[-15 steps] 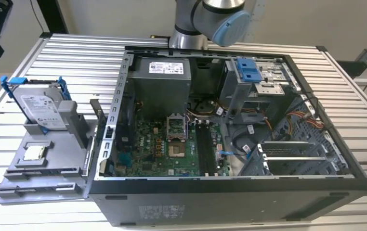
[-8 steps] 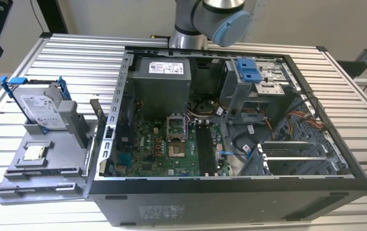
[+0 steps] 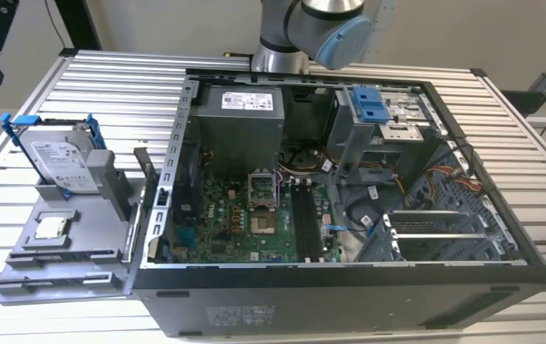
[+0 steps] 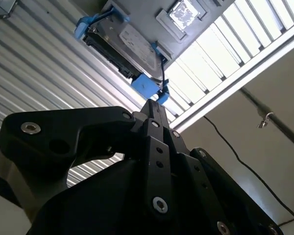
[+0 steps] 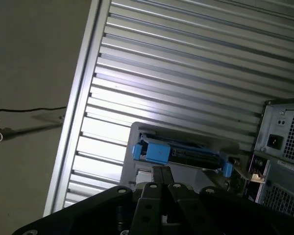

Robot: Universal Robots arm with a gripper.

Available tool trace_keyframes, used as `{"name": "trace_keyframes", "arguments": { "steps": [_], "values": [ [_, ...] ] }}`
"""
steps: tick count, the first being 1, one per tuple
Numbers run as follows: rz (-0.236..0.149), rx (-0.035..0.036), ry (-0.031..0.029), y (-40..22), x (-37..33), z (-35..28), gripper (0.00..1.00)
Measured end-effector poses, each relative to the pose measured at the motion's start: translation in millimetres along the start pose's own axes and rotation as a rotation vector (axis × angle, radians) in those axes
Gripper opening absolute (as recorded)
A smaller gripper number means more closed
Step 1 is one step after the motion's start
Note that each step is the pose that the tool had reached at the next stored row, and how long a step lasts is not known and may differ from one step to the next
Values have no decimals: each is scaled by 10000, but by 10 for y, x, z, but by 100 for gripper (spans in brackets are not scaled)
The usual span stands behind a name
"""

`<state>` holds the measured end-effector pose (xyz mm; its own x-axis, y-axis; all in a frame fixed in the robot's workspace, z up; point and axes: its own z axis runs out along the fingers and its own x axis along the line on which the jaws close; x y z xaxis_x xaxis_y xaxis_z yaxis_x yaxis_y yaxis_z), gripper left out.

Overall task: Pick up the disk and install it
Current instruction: 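Pick up the disk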

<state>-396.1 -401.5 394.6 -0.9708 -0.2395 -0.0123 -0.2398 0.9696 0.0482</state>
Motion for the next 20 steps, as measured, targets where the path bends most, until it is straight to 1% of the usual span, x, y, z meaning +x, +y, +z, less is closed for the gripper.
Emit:
{"name": "trace_keyframes", "arguments": {
  "steps": [9,16,20],
  "values": [
    [-887,-11,43,0,0,-1,0],
    [-973,-12,47,0,0,-1,0],
    [-1210,-15,58,0,-1,0,0]
  ]
}}
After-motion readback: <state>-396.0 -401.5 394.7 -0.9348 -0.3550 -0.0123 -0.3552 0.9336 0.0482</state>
